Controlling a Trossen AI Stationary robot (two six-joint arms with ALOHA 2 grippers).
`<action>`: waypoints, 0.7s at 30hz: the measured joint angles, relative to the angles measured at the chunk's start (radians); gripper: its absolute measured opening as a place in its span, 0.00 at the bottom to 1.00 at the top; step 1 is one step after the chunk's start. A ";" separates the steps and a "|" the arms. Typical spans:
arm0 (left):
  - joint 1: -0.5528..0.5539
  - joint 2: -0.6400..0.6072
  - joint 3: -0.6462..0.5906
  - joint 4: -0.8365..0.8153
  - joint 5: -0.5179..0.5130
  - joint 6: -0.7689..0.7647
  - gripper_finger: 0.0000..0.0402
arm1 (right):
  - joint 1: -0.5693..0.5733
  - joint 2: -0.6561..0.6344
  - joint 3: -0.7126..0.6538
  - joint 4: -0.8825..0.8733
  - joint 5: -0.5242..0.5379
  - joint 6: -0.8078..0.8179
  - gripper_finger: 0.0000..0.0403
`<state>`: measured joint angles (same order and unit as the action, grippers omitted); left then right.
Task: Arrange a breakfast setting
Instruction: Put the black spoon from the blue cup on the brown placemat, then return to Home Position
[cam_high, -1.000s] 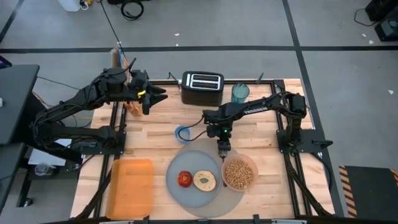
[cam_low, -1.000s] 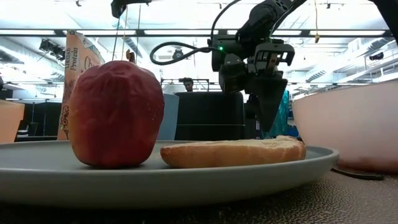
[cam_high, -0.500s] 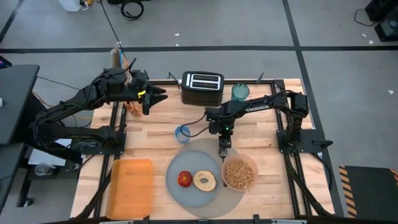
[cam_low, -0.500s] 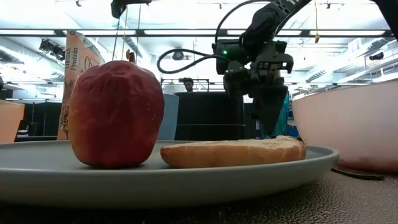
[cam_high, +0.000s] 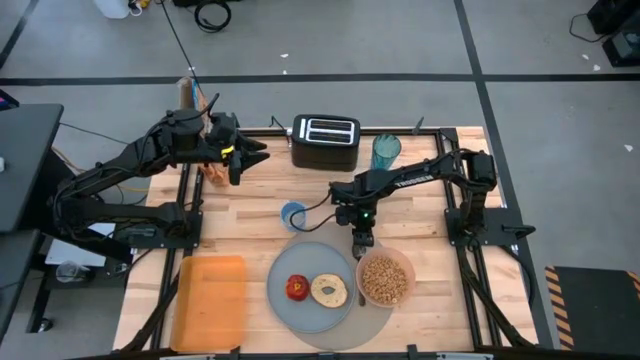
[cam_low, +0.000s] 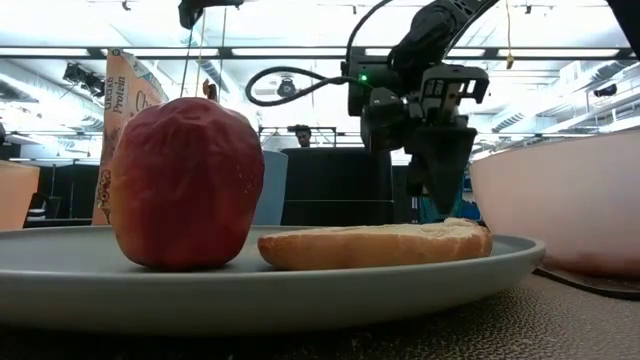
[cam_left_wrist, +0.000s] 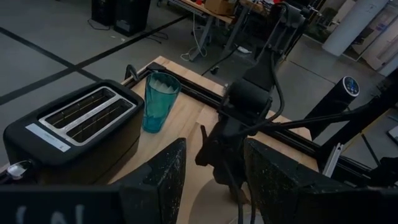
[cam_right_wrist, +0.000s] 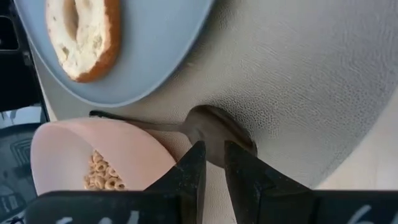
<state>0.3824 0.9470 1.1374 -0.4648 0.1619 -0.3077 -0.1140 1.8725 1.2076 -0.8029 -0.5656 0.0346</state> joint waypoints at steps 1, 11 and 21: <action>0.000 0.000 0.000 0.000 0.000 -0.001 0.43 | -0.004 0.000 0.000 -0.007 0.007 0.000 0.16; 0.000 0.000 0.000 0.000 0.000 -0.013 0.43 | -0.068 -0.048 0.021 -0.029 0.109 0.016 0.15; 0.000 0.000 0.000 0.000 0.000 -0.020 0.43 | -0.038 -0.041 -0.033 -0.065 0.175 -0.027 0.15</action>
<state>0.3823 0.9466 1.1374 -0.4651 0.1621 -0.3280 -0.1519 1.8317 1.1746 -0.8675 -0.3907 0.0080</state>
